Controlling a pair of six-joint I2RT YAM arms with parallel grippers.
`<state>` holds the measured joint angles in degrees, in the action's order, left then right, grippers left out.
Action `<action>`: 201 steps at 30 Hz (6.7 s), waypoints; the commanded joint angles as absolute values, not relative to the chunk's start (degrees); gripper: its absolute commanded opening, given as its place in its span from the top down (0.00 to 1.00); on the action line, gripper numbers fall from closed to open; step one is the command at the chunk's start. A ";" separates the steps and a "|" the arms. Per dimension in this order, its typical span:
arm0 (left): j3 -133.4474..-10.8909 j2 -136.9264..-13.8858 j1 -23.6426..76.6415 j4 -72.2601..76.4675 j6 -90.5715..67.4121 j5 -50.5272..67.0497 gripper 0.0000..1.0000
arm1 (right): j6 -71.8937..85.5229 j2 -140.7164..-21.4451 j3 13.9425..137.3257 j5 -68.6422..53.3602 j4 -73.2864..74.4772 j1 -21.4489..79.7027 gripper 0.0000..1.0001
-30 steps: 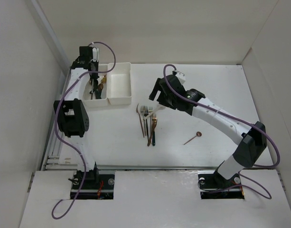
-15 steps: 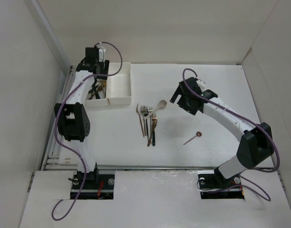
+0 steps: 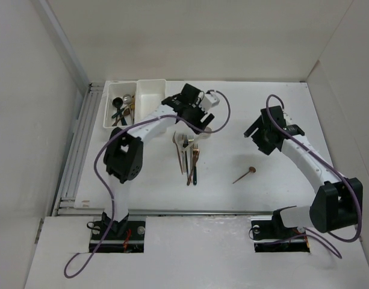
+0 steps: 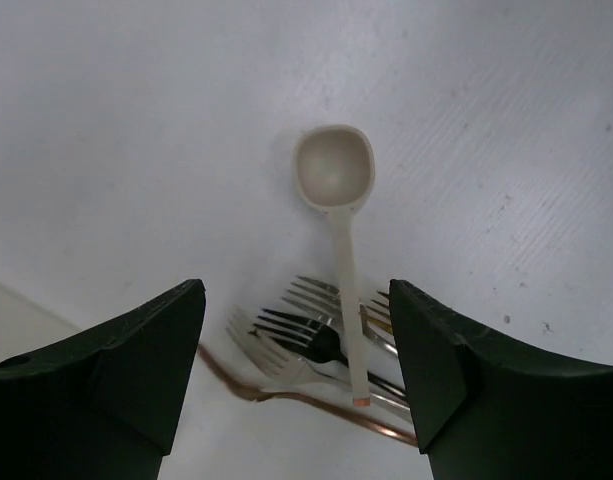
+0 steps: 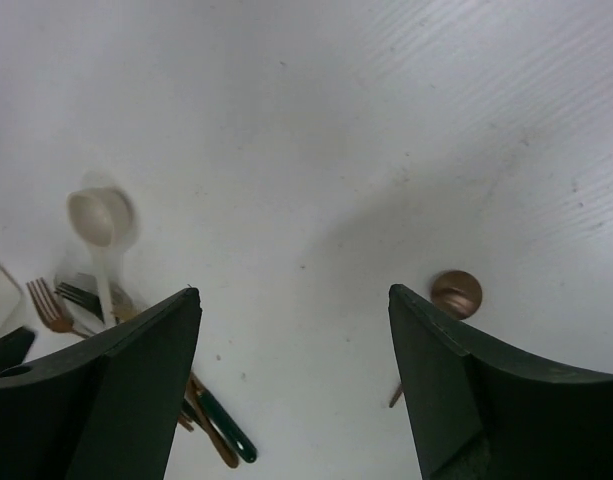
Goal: Sort the eating utensils into containers
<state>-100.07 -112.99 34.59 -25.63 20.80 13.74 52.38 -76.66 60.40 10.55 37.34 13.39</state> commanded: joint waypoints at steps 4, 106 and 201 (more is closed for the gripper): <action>-105.37 -119.96 35.16 -30.67 22.67 15.91 0.28 | 52.38 -71.38 55.90 8.26 38.06 11.26 0.19; -107.94 -100.03 6.58 -56.77 34.45 60.72 0.19 | 42.11 -86.23 70.65 15.12 33.05 32.26 1.00; -82.79 -84.12 -2.29 -26.81 6.15 11.95 0.28 | 36.24 -111.61 90.60 8.09 36.65 50.89 0.63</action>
<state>-83.33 -86.30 -2.02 -26.96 6.74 9.28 41.80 -110.59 86.04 5.89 41.15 48.64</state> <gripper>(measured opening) 0.726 0.364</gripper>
